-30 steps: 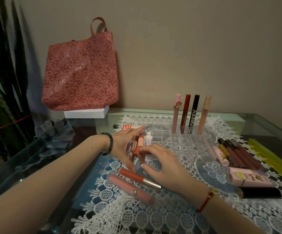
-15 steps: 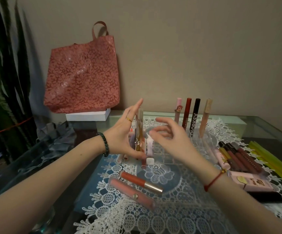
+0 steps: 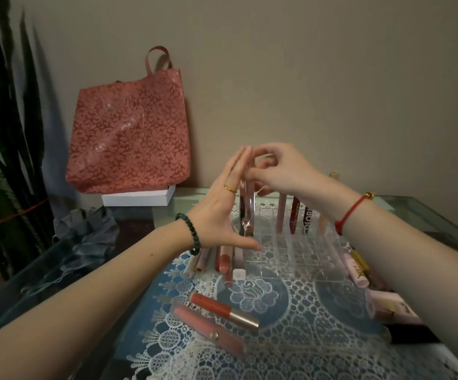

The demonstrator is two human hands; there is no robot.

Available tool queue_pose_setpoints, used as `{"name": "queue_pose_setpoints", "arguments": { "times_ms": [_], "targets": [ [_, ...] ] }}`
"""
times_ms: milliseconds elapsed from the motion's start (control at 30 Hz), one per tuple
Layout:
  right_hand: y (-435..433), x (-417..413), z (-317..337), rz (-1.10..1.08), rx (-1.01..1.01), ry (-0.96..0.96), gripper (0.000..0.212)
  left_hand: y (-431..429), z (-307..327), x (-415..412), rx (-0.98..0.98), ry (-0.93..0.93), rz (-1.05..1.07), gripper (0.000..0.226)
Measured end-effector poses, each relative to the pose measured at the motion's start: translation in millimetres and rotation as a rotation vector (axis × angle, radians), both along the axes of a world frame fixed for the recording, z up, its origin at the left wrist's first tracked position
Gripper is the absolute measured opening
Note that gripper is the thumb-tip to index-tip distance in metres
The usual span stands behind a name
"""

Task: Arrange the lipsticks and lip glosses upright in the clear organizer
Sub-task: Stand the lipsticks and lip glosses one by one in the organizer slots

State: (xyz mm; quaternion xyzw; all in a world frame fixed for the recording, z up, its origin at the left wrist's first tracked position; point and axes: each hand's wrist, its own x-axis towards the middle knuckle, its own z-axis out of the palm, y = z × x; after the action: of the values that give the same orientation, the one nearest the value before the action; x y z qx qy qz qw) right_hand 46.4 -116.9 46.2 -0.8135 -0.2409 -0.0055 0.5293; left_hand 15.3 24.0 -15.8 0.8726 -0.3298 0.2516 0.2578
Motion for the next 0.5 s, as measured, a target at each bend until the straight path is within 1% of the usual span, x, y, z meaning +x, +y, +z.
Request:
{"name": "queue_pose_setpoints", "arguments": {
  "times_ms": [33,100,167,233,333,400,500],
  "targets": [
    [-1,2,4,-0.001,-0.002,-0.029,0.036,0,1,2,-0.038,0.027,0.001,0.129],
    [-4,7,10,-0.015,-0.031,-0.107,0.032,-1,3,4,-0.167,0.136,0.026,0.131],
    [-8,14,15,-0.039,-0.074,-0.183,0.029,0,4,9,-0.313,0.265,0.066,0.124],
    [-11,21,20,-0.060,-0.122,-0.234,0.028,2,4,18,-0.394,0.298,0.128,0.106],
    [-14,31,25,-0.062,-0.183,-0.267,0.027,3,3,37,-0.430,0.300,0.226,0.070],
    [-14,37,26,-0.055,-0.208,-0.281,0.026,0,1,49,-0.456,0.335,0.217,0.046],
    [-16,47,26,-0.035,-0.227,-0.288,0.020,-8,-5,63,-0.486,0.375,0.177,0.021]
  ]
}}
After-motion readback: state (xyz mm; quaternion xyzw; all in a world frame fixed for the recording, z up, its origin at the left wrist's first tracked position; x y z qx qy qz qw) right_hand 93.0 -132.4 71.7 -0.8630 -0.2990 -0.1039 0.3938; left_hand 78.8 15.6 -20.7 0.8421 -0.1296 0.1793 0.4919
